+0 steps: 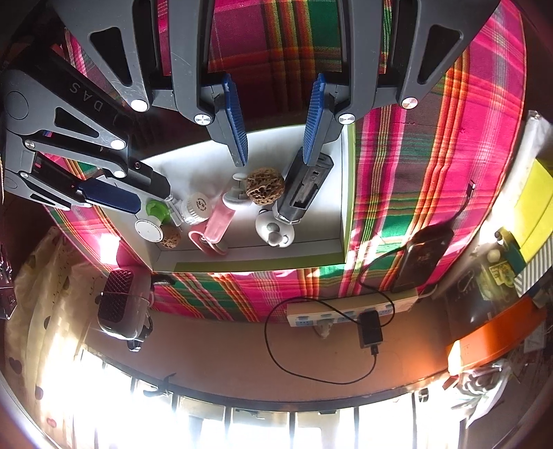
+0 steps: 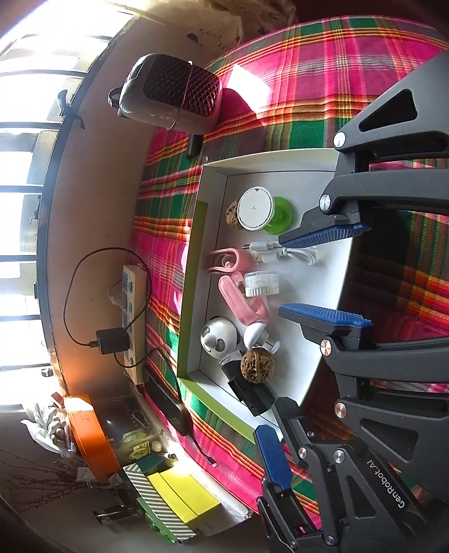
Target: Organize objects
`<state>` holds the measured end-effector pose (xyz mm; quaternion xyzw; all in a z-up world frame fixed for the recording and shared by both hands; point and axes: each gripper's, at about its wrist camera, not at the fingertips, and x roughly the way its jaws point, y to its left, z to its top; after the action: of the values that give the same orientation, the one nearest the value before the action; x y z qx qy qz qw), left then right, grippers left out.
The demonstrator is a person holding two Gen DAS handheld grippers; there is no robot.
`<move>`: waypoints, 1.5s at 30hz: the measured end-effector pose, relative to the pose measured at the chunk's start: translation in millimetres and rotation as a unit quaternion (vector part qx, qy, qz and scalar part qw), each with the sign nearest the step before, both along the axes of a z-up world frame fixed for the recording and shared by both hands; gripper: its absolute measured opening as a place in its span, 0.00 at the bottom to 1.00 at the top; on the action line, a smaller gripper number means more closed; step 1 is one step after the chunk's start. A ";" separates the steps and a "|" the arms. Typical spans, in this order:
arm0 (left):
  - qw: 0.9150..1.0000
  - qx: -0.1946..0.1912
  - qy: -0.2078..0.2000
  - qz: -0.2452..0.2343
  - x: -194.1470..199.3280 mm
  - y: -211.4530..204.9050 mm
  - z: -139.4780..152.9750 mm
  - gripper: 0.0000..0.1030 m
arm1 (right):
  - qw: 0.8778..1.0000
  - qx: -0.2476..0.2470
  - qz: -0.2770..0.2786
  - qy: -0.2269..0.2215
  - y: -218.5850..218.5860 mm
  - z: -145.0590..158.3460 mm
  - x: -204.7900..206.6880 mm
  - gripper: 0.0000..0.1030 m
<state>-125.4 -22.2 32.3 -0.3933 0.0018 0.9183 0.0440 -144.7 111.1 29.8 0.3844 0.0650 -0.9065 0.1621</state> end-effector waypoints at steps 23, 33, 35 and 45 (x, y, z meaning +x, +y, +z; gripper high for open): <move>1.000 -0.021 -0.012 0.017 50.5 2.3 -10.5 0.30 | 0.999 0.018 -0.045 -0.002 18.3 -5.5 57.3 0.44; 0.999 -0.027 -0.028 0.011 69.1 6.6 -21.6 0.30 | 0.997 0.033 -0.061 -0.030 27.1 -21.2 78.2 0.44; 0.999 -0.025 -0.028 0.013 72.7 6.9 -22.8 0.30 | 0.997 0.034 -0.064 -0.030 29.5 -21.1 82.1 0.44; 0.998 -0.034 -0.038 0.022 87.3 8.8 -33.2 0.31 | 0.995 0.038 -0.077 -0.040 37.5 -30.7 96.2 0.44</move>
<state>-38.1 -13.5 -0.9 -0.4292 0.0226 0.9029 0.0101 -48.5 148.6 -0.9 0.4305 0.0633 -0.8969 0.0791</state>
